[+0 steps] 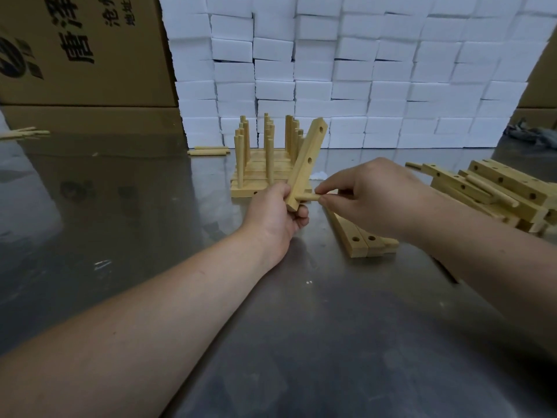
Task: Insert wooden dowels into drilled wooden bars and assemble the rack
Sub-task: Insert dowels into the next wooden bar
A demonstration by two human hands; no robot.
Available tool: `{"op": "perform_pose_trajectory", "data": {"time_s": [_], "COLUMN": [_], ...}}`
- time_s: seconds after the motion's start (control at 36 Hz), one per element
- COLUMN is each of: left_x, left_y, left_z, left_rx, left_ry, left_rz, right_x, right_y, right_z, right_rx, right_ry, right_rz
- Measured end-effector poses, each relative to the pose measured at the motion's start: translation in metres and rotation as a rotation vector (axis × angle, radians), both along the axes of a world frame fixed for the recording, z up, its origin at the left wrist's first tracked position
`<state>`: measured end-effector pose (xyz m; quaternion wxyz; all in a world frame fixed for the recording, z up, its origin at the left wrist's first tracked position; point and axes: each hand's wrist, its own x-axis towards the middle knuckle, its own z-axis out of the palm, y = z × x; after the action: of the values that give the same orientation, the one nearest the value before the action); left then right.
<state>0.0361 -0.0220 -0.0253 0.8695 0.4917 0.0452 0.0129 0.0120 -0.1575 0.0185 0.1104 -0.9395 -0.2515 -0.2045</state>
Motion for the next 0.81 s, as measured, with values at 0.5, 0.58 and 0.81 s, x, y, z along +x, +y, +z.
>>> {"op": "perform_pose_trajectory", "data": {"time_s": [0.5,0.58,0.81], "left_x": [-0.005,-0.005,-0.004], "left_y": [-0.002,-0.003,-0.004], "left_z": [-0.005,-0.005,-0.007], "left_rx": [0.281,0.303,0.337], "left_ry": [-0.181,-0.186,-0.220], "left_rz": [-0.009,0.009,0.006], "right_x": [-0.002,-0.002,-0.006], "right_y": [0.000,-0.001,0.006], "right_z": [-0.007,-0.008,-0.014], "right_rx": [-0.140,-0.122,0.158], "right_ry": [-0.174,-0.189,-0.012], "right_rz": [0.080,0.094,0.029]}}
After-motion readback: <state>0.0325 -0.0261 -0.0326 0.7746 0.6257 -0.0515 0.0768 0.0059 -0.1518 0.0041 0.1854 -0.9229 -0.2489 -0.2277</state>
